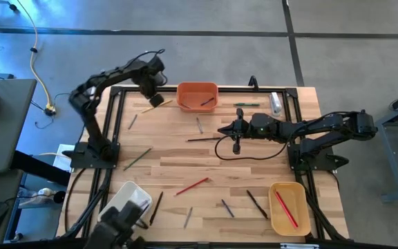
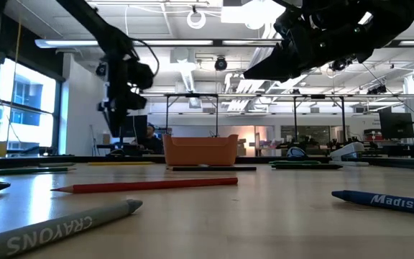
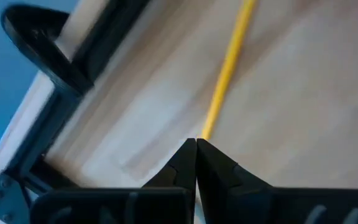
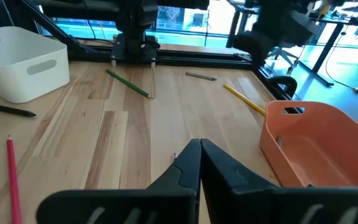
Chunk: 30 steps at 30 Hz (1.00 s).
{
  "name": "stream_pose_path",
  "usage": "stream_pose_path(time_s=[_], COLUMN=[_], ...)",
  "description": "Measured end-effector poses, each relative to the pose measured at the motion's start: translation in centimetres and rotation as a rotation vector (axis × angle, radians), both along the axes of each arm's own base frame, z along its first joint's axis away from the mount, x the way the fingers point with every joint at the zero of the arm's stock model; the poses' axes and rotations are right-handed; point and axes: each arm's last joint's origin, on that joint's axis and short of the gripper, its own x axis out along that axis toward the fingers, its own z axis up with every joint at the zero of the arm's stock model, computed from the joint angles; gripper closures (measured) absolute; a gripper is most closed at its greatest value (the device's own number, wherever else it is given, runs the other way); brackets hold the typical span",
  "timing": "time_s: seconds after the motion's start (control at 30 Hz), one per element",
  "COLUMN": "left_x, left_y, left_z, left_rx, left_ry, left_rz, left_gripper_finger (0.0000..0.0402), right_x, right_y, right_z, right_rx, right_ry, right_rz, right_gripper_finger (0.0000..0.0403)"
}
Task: Sort crayons/erasers/pens/pencils in bins
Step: Put the yellow pencil into the yellow bin
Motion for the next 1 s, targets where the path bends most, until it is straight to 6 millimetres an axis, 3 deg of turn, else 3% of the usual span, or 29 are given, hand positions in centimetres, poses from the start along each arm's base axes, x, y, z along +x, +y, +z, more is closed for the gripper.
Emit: stream_pose_path(time_s=[0.17,0.43,0.6,0.8,1.0], left_x=[3.4,6.9,7.4,6.2,6.5], left_y=[0.8,-2.5,-4.2,-2.9,-2.2], left_z=[-0.9,-1.5,-2.6,-2.6,-3.4], left_rx=[0.034,0.086,0.214,0.309,0.335], left_ry=[-0.046,-0.193,-0.097,-0.101,-0.142], left_rz=[0.129,0.258,0.466,0.684,0.792], left_gripper_finger=[0.0401,0.04,0.04,0.04,0.04], right_x=[0.0,0.1,0.1,0.0,0.0], right_y=[0.0,0.8,1.1,1.4,1.8], right_z=[0.0,0.0,0.0,-0.6,-0.6], right_rx=[0.0,-0.022,-0.014,0.001,-0.016], right_ry=[0.0,0.004,0.006,0.07,0.072], right_rz=[0.001,0.036,0.046,0.057,0.078], right_gripper_finger=[0.0403,0.0403,0.0403,0.0403,0.0403])
